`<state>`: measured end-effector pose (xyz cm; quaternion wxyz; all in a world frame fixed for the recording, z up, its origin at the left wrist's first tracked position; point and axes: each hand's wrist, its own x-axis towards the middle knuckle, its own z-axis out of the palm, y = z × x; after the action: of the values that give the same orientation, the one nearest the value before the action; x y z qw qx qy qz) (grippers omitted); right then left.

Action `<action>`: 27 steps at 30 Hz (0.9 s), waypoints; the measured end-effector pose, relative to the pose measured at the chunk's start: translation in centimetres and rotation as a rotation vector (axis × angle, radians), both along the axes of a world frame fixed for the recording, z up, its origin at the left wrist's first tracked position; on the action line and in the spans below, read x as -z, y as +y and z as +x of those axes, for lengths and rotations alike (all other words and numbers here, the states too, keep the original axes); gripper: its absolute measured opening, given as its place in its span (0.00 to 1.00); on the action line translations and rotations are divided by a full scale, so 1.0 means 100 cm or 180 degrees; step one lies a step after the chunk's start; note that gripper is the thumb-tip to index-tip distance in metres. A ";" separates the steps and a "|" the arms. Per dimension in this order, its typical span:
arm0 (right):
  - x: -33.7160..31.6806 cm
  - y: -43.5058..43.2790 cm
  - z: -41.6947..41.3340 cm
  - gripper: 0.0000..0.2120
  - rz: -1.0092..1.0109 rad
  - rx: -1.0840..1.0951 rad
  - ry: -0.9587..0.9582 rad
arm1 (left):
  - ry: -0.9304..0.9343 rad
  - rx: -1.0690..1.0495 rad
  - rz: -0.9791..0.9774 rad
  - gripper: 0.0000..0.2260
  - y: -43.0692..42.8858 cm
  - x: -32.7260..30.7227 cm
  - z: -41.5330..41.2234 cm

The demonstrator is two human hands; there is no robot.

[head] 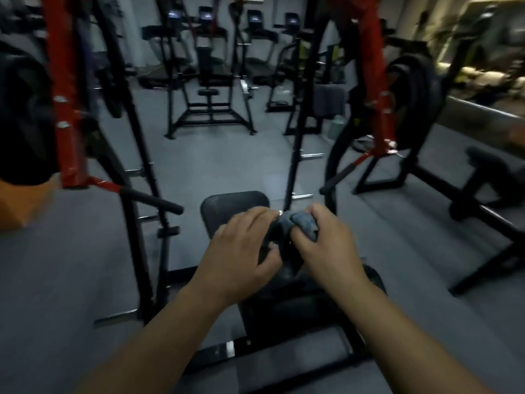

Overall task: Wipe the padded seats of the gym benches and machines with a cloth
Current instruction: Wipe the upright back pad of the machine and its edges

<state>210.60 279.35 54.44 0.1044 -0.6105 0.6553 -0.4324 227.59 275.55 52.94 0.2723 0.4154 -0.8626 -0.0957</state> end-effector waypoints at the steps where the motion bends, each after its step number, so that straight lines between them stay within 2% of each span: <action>1: -0.001 0.008 -0.010 0.12 -0.0038 0.0189 0.0011 | 0.0009 0.0169 0.0006 0.27 -0.002 0.000 -0.012; 5: -0.001 0.049 -0.054 0.16 -0.0099 0.0940 0.0080 | 0.0087 0.0903 -0.0050 0.27 0.001 0.000 -0.071; 10: -0.001 0.106 -0.118 0.13 -0.0081 0.1689 0.0001 | -0.0035 0.1708 -0.0154 0.28 0.027 -0.003 -0.164; 16: 0.008 0.175 -0.211 0.10 -0.0138 0.2392 0.0002 | -0.0115 0.2323 -0.0251 0.29 0.069 0.002 -0.288; 21: 0.020 0.226 -0.316 0.13 -0.0091 0.2722 -0.0030 | -0.0177 0.2640 -0.0153 0.29 0.108 0.011 -0.403; 27: 0.029 0.243 -0.436 0.17 0.0284 0.2566 -0.0076 | -0.0150 0.2641 0.0073 0.29 0.124 0.018 -0.517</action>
<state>167.00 303.66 51.51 -0.0396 -0.2945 0.8590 -0.4169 175.93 287.94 51.15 0.1861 0.0377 -0.9617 -0.1974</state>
